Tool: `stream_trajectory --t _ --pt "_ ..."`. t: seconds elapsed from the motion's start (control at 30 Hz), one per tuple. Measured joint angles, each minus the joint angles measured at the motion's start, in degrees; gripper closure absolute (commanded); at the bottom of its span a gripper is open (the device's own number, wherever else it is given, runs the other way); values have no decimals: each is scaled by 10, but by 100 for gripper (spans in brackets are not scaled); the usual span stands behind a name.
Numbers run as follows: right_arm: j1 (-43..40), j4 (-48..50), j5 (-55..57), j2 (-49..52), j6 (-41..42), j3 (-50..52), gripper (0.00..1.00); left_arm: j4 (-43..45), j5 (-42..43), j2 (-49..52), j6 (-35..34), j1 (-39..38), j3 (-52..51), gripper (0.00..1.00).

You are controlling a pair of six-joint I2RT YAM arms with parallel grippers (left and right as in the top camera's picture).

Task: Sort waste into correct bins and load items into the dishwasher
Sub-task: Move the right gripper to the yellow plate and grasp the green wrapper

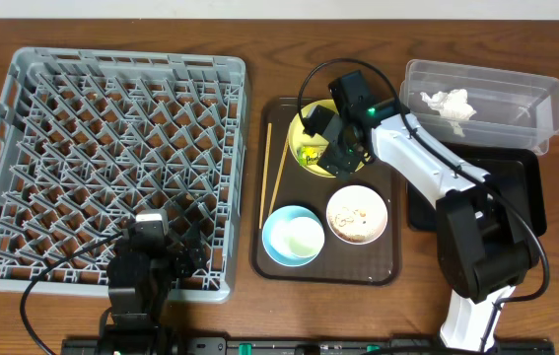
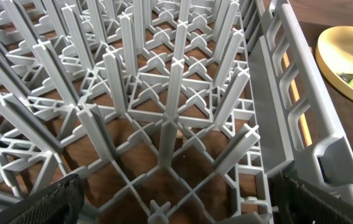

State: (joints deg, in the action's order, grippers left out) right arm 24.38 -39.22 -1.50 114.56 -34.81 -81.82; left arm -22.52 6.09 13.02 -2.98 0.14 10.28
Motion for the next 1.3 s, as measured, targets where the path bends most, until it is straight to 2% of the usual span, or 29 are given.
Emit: stream_trajectory --t 0.8,1.03,1.2,1.3 --pt "0 53 -2 1 -4 25 13 0 0 0 0 0 0 1" --pt "0 52 -7 17 -4 25 18 0 0 0 0 0 0 1" --pt "0 54 -20 23 -6 25 31 0 0 0 0 0 0 1" --pt "0 54 -25 23 -6 25 48 0 0 0 0 0 0 1"
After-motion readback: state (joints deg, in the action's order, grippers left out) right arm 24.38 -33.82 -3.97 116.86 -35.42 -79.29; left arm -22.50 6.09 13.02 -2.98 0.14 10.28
